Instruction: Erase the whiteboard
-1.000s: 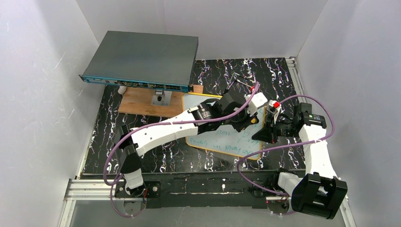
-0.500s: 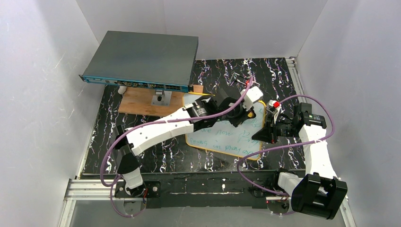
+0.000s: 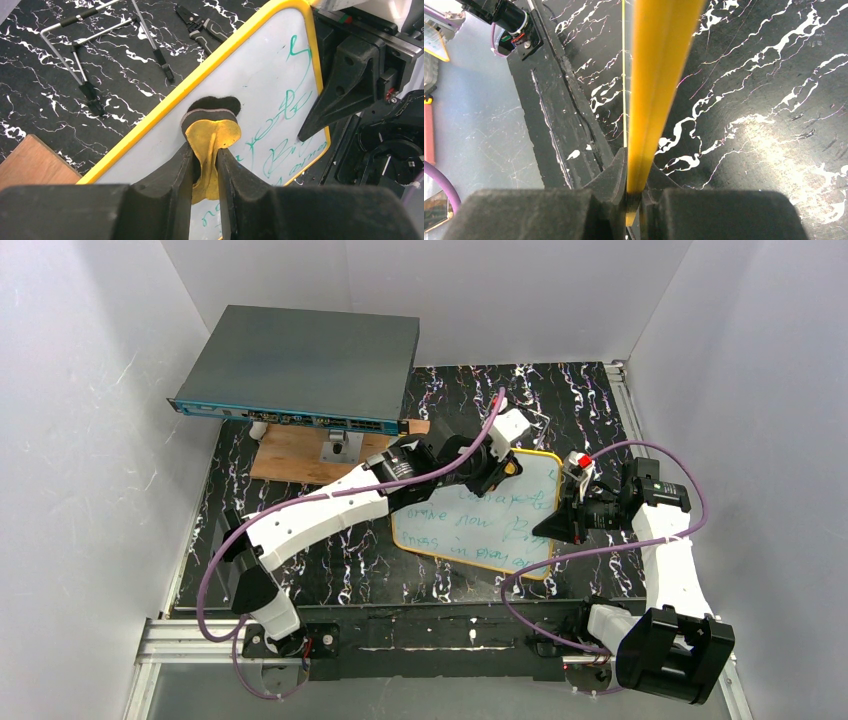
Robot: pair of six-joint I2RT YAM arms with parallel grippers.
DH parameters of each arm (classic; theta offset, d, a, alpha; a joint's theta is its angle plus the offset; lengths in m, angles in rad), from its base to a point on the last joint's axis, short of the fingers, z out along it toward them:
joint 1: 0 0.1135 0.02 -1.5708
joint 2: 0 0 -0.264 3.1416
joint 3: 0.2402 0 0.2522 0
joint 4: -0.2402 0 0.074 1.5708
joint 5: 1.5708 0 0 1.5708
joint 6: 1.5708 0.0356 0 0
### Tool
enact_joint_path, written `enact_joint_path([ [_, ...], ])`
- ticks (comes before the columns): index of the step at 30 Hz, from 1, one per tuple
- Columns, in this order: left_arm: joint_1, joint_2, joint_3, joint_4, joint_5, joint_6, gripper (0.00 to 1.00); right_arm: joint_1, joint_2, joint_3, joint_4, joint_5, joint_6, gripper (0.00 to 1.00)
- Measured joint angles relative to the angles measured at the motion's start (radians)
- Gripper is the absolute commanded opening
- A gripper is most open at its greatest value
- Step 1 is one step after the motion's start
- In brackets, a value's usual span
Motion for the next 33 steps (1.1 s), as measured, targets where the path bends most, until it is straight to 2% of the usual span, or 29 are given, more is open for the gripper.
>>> enact_joint_path([
  [22,-0.07,0.172,0.227,-0.039,0.126,0.067,0.0,-0.001,-0.002,0.0,0.002,0.001,-0.003,0.01],
  [33,-0.076,0.185,0.238,-0.143,0.208,0.124,0.0,0.004,-0.014,0.0,0.001,-0.002,-0.034,0.01],
])
